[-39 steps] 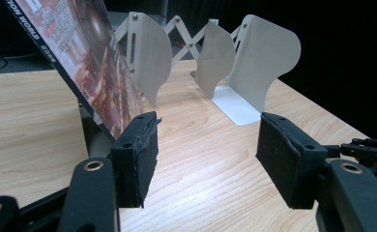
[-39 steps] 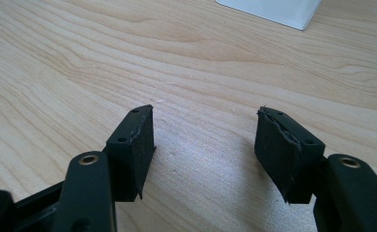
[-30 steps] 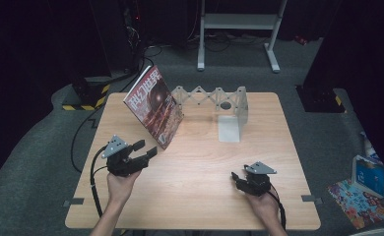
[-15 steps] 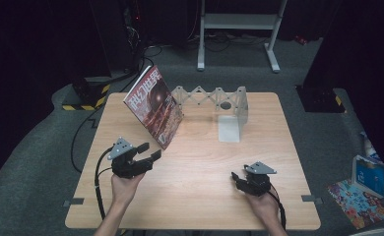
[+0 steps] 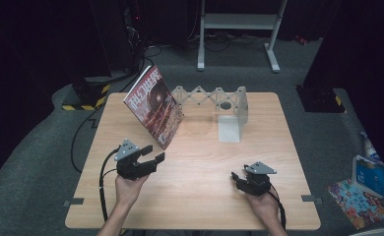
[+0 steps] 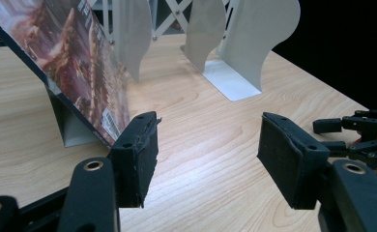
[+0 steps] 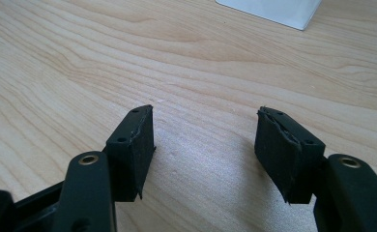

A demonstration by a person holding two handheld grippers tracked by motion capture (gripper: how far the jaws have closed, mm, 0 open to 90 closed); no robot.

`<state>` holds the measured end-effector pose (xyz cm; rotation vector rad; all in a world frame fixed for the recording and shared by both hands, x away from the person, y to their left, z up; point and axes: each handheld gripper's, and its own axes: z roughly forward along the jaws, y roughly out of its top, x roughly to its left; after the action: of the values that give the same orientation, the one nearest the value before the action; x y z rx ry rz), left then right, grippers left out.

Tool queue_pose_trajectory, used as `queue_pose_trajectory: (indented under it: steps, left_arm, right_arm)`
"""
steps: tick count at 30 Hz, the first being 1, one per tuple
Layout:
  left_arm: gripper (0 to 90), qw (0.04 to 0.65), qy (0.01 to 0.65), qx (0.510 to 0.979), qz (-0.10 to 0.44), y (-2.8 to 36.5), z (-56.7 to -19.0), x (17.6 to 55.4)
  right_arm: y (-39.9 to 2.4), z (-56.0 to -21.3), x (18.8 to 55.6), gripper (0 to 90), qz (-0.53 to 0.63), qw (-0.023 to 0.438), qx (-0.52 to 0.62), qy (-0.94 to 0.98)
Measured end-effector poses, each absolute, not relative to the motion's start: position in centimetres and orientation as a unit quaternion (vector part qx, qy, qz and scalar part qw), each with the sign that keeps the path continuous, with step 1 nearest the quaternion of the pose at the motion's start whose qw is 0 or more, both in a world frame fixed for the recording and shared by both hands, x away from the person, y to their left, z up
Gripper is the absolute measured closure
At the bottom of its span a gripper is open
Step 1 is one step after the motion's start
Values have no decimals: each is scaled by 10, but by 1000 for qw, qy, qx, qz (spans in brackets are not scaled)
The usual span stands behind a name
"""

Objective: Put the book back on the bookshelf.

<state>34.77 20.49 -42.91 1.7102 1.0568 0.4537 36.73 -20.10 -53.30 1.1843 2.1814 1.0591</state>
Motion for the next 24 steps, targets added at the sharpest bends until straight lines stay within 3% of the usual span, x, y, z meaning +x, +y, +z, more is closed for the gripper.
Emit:
queue_pose_trajectory:
  steps: [24]
  left_arm:
    - [396, 491, 444, 726, 186, 193, -447, 354]
  right_arm:
    - [-201, -533, 367, 391, 383, 220, 428, 789]
